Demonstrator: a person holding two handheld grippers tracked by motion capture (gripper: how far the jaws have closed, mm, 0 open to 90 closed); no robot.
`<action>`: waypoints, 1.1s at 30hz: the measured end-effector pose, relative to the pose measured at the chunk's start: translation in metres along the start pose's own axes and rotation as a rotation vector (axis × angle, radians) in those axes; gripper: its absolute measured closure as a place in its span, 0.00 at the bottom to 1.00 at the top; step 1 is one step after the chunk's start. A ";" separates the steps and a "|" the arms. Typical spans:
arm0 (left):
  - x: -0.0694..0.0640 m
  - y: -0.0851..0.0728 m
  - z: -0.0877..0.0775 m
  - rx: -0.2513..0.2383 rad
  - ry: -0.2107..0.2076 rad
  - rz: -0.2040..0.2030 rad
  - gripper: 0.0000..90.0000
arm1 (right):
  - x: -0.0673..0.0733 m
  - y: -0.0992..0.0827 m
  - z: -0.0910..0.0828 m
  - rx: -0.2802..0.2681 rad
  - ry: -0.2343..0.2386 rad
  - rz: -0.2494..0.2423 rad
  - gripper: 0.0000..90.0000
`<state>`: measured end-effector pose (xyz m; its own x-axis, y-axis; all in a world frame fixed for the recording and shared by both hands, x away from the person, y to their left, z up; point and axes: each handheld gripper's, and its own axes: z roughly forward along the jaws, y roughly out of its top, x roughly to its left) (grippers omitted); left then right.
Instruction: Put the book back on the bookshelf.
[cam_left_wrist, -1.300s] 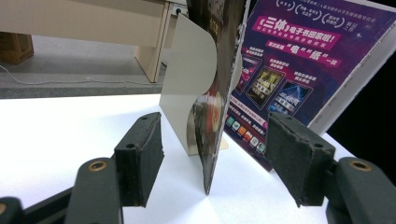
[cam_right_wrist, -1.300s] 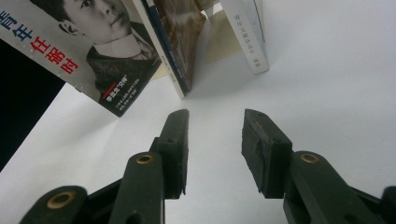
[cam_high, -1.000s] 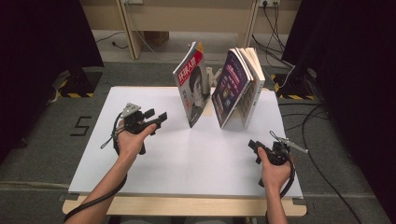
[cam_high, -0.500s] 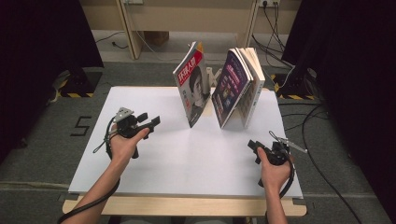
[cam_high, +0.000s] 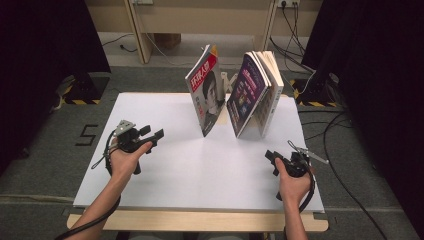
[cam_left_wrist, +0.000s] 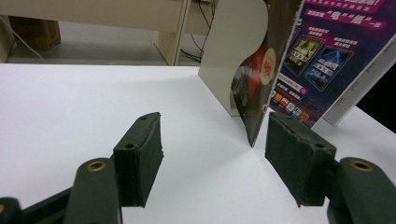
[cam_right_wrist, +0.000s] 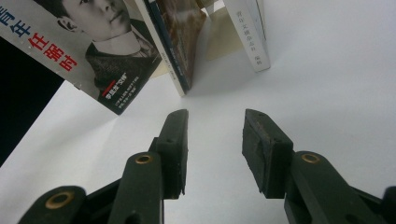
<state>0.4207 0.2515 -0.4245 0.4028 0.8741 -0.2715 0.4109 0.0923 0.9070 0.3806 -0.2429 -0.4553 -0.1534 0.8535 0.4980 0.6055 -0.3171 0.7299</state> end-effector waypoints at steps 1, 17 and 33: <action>0.003 -0.002 -0.002 -0.003 0.006 -0.007 0.40 | 0.001 0.000 0.000 0.002 0.001 0.008 0.68; 0.022 -0.023 -0.016 0.009 0.048 -0.022 0.40 | 0.000 -0.001 0.001 0.001 -0.004 -0.006 0.68; 0.048 -0.061 -0.035 0.023 0.102 -0.029 0.40 | 0.001 -0.002 0.001 0.011 -0.005 -0.001 0.67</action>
<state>0.3866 0.3043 -0.4816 0.3053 0.9154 -0.2625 0.4405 0.1087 0.8911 0.3802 -0.2409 -0.4574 -0.1499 0.8561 0.4946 0.6140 -0.3115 0.7252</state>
